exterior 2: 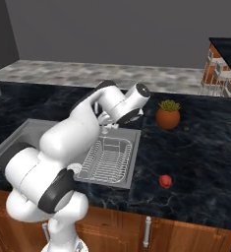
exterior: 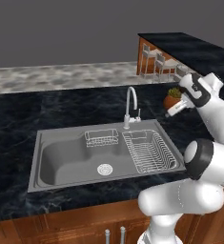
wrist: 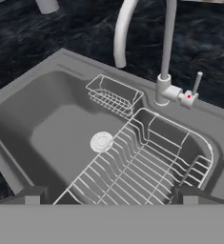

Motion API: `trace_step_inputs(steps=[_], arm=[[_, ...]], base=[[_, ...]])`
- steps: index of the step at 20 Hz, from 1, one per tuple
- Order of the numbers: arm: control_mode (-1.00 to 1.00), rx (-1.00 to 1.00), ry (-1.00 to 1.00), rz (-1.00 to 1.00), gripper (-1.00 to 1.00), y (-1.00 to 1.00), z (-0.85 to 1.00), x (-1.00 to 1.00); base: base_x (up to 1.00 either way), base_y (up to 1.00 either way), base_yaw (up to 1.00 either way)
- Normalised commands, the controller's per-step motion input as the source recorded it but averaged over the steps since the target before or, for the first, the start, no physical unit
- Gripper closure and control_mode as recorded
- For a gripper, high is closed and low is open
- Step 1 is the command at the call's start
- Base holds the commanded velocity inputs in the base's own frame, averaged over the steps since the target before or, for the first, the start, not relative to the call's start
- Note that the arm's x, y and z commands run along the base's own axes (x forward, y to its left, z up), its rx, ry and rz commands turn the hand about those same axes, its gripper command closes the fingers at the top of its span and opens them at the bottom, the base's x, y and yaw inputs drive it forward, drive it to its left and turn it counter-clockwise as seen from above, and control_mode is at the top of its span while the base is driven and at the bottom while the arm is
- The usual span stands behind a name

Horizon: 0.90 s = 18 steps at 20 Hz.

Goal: Turn on the sink faucet. Then move the bell pepper from the counter to the sink. Turn off the sink. Move the vegetable from the sink to the pot next to the stove. Finally move the pot to the front center burner.

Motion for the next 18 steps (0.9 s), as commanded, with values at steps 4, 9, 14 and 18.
trace_step_inputs(steps=[4,9,14,18], arm=[[-1.00,0.00,0.00,0.00,-1.00,0.00,0.00,0.03],[-1.00,0.00,0.02,0.00,-1.00,0.00,0.00,0.18],[-1.00,0.00,0.06,-0.02,-1.00,0.00,0.00,0.28],[-1.00,0.00,0.02,-0.02,-1.00,0.00,0.00,0.11]], base=[[0.00,0.00,0.00],[0.00,0.00,0.00],[0.00,0.00,0.00],[0.00,0.00,0.00]])
